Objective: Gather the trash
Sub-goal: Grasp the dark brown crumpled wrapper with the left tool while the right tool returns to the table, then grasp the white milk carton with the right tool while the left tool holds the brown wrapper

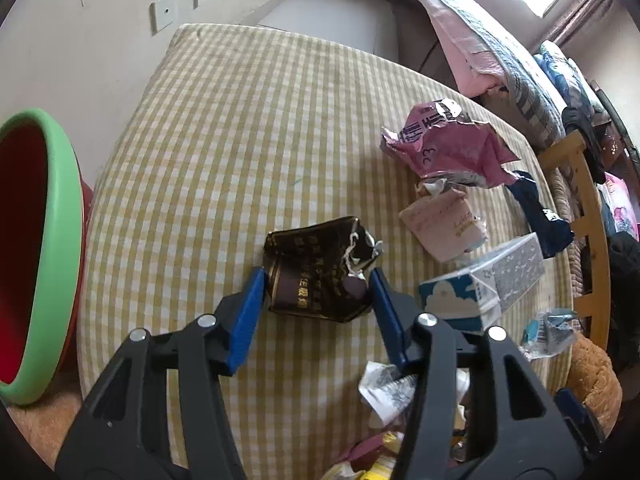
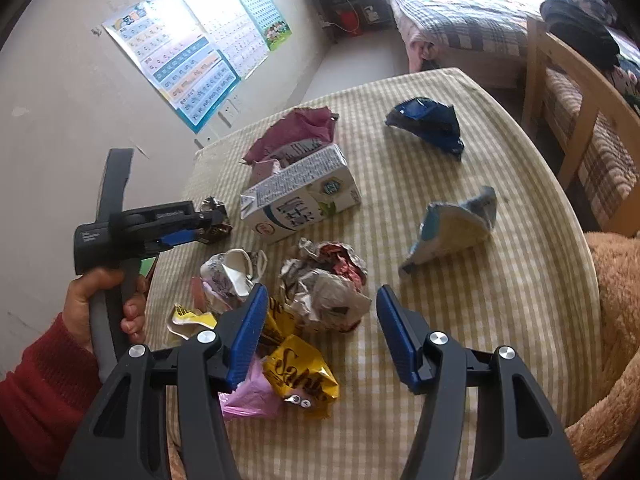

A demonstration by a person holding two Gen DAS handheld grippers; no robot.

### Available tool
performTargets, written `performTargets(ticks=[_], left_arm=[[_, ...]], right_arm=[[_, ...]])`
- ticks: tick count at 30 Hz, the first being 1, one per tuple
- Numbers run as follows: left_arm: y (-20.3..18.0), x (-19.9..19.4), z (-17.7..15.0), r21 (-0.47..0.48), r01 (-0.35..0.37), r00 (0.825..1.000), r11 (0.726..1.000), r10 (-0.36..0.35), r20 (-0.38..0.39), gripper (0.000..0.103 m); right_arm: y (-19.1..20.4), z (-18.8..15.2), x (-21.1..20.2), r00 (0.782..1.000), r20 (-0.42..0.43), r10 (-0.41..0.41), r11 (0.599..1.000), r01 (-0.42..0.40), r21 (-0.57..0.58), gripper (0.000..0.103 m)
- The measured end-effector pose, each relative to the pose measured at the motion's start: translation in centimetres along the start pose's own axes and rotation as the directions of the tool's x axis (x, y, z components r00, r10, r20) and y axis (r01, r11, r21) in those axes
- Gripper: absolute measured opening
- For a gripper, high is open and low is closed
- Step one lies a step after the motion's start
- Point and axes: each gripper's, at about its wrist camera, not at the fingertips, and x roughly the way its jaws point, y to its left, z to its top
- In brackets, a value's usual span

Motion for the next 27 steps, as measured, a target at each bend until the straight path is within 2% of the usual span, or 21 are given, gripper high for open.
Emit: performTargets(ticks=[5,8,10,14,15,17,21,23,27], left_arm=[[-0.1,-2.9,-2.3,0.034,-0.037,0.997,0.999,0.035,0.065,0.05],[0.6,-5.3,-4.4,0.024,-0.06,0.992,0.998,0.057,0.114,0.05],[1.3,-6.9,-5.9,0.012,-0.077,0.986,0.997,0.074,0.147,0.051],[1.9,-8.7,-8.7,0.02,-0.119,0.972,0.993,0.112,0.207,0.051],[2.1,-8.9,-9.2,0.02,-0.115,0.97,0.993,0.108,0.216,0.051],[2.9,-9.0,-9.9,0.004,-0.081,0.972,0.997,0.078,0.221,0.051],[3.5,-8.5,-10.0,-0.022,-0.048,0.978,0.999,0.051,0.204,0.051],[3.5,-8.2,-10.1,-0.017,-0.036,0.977,0.999,0.039,0.208,0.051],[3.6,-7.2,-10.1,-0.02,-0.022,0.982,1.0,0.026,0.189,0.051]], right_arm=[[0.0,0.3,0.6,1.0,-0.014,0.021,1.0,-0.02,0.01,0.056],[0.9,1.8,0.9,0.999,-0.004,0.032,0.999,-0.032,-0.02,0.056],[1.3,2.9,1.6,0.999,-0.013,0.044,0.999,-0.044,-0.017,0.064],[1.8,5.6,4.0,0.994,-0.055,0.089,0.995,-0.087,0.05,0.067],[1.8,6.3,4.8,0.993,-0.066,0.101,0.992,-0.095,0.086,0.067],[1.7,7.5,6.1,0.991,-0.075,0.111,0.98,-0.097,0.172,0.075],[1.4,9.3,9.2,0.992,-0.107,0.073,0.945,-0.034,0.324,0.077],[1.4,9.6,10.2,0.991,-0.127,0.052,0.937,-0.004,0.351,0.077],[3.0,9.9,12.3,0.983,-0.173,-0.061,0.966,0.101,0.236,0.078]])
